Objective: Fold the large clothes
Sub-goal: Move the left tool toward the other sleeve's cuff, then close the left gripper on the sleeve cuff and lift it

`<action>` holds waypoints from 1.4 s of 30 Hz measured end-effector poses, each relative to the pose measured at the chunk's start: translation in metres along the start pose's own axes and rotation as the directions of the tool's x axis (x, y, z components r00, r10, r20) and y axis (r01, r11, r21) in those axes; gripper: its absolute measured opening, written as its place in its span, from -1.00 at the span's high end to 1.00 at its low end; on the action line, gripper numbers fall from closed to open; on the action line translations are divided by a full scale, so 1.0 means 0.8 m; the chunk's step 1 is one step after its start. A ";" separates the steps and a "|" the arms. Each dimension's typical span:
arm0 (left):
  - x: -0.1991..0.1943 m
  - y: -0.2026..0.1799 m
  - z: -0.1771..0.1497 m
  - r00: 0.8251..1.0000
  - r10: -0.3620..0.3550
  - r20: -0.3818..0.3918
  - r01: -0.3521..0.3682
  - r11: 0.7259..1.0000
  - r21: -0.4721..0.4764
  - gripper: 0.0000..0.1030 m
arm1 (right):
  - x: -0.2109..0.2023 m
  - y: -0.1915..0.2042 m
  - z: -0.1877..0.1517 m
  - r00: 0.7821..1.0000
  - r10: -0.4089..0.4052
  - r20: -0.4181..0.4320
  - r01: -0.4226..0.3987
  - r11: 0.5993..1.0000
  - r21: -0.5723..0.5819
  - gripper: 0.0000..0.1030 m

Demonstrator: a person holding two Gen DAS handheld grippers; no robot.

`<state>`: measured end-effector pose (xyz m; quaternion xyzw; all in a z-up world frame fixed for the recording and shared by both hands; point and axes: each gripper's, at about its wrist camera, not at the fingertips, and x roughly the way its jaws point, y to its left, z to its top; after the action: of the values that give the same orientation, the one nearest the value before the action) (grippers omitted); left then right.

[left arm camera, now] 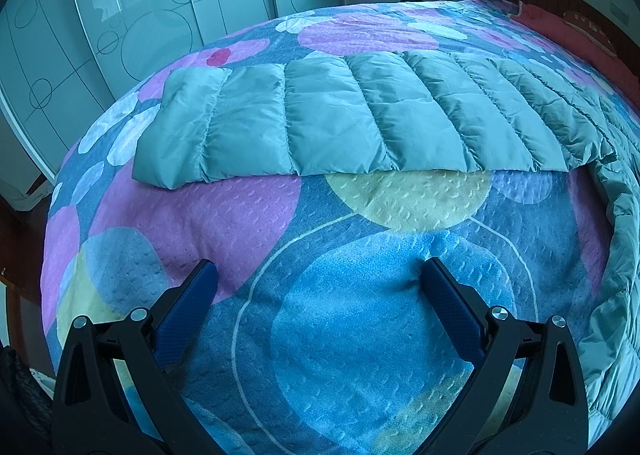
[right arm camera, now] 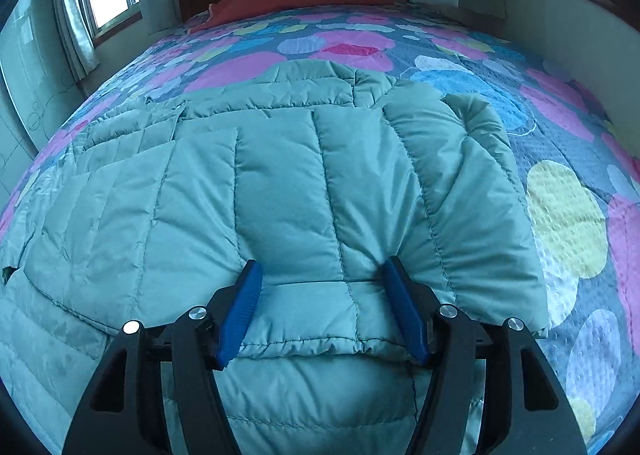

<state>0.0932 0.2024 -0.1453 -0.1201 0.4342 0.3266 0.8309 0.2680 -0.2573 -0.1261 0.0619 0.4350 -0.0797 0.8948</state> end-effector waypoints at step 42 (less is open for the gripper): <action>0.043 0.135 0.092 0.935 -0.287 0.207 0.350 0.831 -0.432 0.87 | -0.003 -0.001 -0.003 1.000 0.003 0.023 -0.003 1.000 -0.004 -0.26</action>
<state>0.0850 0.3350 -0.1200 -0.3628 0.2613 0.2844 0.8480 0.2644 -0.2575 -0.1260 0.0600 0.4245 -0.0782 0.9000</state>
